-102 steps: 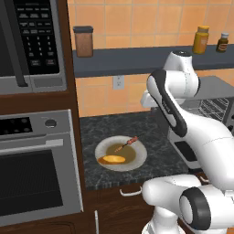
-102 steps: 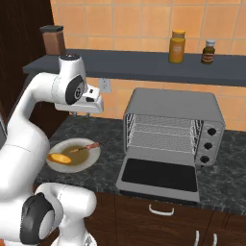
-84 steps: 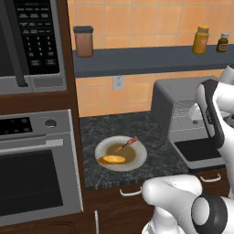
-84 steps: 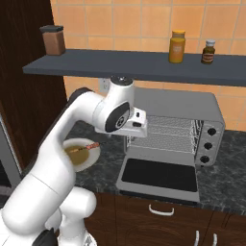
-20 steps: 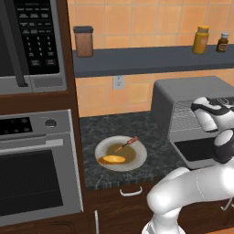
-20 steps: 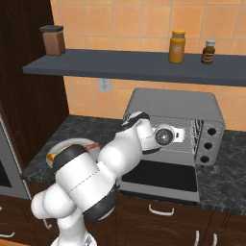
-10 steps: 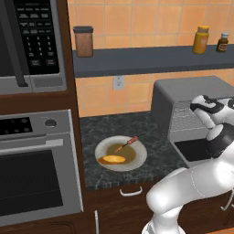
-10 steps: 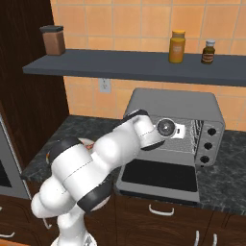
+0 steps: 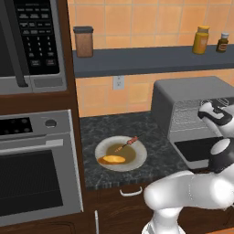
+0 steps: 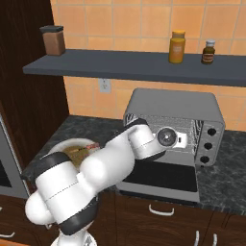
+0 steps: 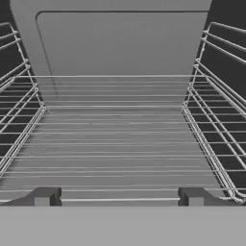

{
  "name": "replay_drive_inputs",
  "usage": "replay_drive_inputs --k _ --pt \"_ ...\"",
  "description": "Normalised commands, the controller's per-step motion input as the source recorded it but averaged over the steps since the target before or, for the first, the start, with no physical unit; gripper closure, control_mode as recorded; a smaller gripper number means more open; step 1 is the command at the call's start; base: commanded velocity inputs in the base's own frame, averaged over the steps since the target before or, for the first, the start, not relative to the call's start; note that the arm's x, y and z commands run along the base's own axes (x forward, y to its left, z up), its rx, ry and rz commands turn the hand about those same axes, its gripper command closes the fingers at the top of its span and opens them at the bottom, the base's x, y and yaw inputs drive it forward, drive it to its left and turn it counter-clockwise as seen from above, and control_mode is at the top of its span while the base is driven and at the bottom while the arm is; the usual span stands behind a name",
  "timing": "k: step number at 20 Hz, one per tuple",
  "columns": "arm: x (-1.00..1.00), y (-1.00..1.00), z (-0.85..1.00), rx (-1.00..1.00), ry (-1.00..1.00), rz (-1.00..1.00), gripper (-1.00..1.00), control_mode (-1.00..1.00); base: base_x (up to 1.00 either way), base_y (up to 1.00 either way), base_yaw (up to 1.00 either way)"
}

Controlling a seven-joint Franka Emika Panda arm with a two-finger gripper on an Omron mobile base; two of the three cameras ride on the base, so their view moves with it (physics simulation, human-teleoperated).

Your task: Pick up the kebab skewer and baguette bread, and place them inside the toaster oven. Close the toaster oven door and start by setting the timer.

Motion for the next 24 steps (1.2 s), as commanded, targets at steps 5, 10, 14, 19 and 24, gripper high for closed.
replay_drive_inputs --k 5,10,14,19,24 --pt "-1.00 -0.05 -0.78 0.00 0.19 0.00 -1.00 -1.00 0.00 0.00 0.00" --pt "-0.87 -0.04 -0.57 0.00 0.13 0.00 -1.00 -1.00 0.00 0.00 0.00" --pt "-0.79 -0.08 0.10 0.01 0.01 0.00 -1.00 -1.00 0.00 0.00 0.00" --pt "-0.30 -0.03 0.77 0.05 0.05 0.00 -1.00 -1.00 0.00 0.00 0.00" --pt "-0.15 0.31 0.70 0.02 0.25 0.06 -1.00 -1.00 0.00 0.00 0.00"
